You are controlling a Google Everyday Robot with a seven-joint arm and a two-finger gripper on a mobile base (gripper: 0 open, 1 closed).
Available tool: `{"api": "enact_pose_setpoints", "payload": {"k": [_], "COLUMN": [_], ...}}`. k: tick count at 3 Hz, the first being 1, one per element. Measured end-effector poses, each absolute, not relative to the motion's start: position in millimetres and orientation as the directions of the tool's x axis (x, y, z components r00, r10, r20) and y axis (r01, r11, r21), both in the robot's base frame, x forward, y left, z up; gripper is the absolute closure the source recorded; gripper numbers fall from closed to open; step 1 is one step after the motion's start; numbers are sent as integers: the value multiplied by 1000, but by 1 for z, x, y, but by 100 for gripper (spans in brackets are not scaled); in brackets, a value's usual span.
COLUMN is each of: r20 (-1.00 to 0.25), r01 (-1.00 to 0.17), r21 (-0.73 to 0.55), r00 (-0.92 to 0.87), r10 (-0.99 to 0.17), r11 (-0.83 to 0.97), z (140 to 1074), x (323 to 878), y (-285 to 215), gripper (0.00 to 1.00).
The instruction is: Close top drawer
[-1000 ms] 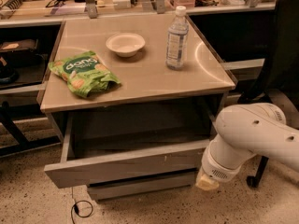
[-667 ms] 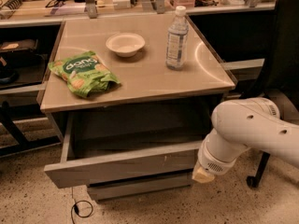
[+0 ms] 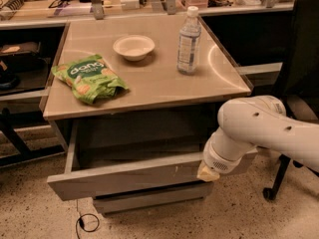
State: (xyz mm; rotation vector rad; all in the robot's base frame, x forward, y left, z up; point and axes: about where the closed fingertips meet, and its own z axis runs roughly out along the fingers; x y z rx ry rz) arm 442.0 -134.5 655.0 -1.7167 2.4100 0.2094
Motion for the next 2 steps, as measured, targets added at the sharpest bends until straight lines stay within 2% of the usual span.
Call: {"api": "enact_pose_setpoints", "payload": {"k": [2], "r20": [-231], "r01": [-956], "r21": [-10], "r00": [-282], "r10": [-931], "r11": [292], "z": [654], "x": [474], "y": [-120], "gripper": [100]}}
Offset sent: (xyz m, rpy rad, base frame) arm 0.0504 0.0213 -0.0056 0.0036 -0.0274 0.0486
